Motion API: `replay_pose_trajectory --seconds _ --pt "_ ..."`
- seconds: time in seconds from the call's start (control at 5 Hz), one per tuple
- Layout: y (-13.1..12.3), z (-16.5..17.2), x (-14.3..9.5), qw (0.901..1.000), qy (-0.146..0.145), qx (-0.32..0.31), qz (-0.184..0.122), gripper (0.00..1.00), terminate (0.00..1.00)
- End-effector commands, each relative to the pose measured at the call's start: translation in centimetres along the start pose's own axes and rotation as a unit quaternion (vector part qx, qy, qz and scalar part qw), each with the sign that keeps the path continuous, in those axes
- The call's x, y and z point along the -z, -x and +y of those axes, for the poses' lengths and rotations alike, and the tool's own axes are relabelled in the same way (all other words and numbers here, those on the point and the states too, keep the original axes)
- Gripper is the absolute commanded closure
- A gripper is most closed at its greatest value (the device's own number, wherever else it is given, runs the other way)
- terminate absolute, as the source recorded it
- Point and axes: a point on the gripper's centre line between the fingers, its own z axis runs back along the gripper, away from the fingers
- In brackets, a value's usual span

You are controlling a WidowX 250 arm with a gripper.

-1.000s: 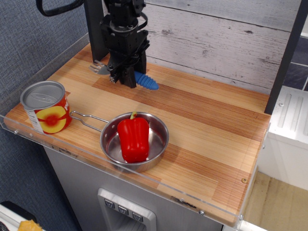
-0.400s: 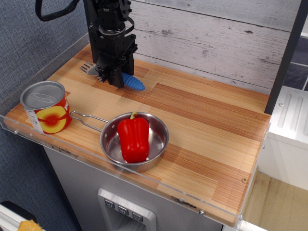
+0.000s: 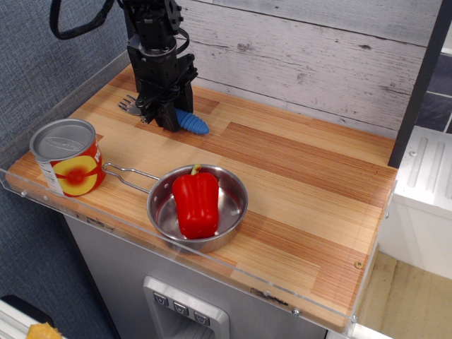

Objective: Move the fork above and between the can and pot

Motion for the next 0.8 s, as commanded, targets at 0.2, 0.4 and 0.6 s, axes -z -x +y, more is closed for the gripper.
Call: replay_pose_trajectory --seconds 0.2,0.4,0.6 --pt "-0.3 0.0 -2.7 0.9961 -0.001 0.078 0.041 0.00 0.00" --pt "-0.1 -0.7 -3.7 0.9926 -0.007 0.114 0.041 0.00 0.00" --pt "0.3 -0.8 -5.7 0.9897 -0.015 0.137 0.037 0.00 0.00"
